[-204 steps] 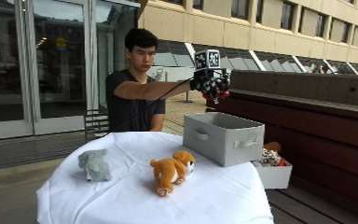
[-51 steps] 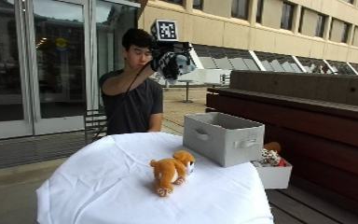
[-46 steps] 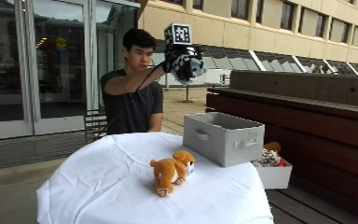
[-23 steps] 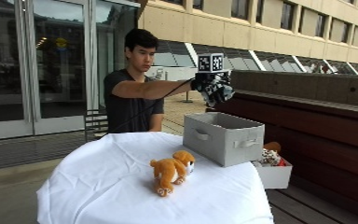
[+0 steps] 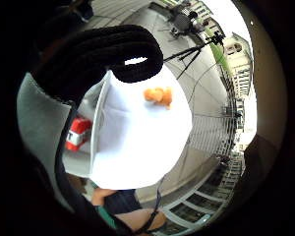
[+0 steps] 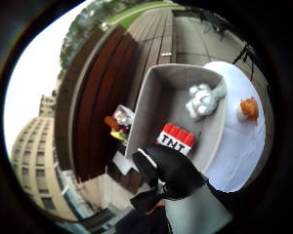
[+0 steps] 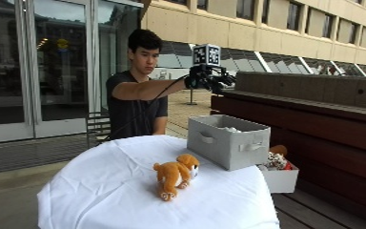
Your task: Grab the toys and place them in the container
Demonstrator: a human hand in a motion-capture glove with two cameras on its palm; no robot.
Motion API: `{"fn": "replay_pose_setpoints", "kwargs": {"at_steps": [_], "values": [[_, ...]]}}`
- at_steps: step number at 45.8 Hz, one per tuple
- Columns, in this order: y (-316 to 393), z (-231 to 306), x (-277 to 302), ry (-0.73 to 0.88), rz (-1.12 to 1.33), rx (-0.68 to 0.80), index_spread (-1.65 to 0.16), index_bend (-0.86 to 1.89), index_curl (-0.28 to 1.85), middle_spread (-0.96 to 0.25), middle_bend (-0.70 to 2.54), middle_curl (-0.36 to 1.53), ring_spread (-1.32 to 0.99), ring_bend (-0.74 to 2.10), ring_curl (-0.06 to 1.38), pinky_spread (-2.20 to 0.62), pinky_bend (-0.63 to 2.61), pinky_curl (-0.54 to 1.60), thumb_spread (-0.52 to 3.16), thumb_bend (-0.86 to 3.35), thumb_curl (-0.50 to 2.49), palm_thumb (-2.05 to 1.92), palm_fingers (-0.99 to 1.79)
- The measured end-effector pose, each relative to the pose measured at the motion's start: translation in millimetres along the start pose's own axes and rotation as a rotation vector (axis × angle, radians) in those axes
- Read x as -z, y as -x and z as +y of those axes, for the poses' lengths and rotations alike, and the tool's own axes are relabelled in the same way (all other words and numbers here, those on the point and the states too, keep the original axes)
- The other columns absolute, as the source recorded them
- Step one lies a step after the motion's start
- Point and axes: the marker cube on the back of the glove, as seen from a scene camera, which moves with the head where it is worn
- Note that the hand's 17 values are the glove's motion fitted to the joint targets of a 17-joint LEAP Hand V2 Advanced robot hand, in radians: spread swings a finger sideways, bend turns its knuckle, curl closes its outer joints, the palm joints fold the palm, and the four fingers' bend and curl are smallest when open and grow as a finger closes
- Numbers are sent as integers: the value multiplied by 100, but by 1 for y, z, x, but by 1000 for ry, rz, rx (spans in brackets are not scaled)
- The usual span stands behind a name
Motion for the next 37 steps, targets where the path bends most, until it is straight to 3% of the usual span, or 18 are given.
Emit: {"fn": "replay_pose_setpoints", "kwargs": {"at_steps": [14,24,37], "values": [[-160,-24,-30,-24,87,-118,-33,12,11,-8,19,52,-9,78,28,-2,126,40,101,-6,44,-6,-10],[-225,-38,-117,80,72,-198,-33,10,13,-8,19,49,-8,75,27,2,124,38,96,-7,37,-7,-9],[-257,-45,-232,287,13,-286,-33,10,14,-7,16,45,-3,68,25,3,137,39,90,-7,31,-7,-12]]}}
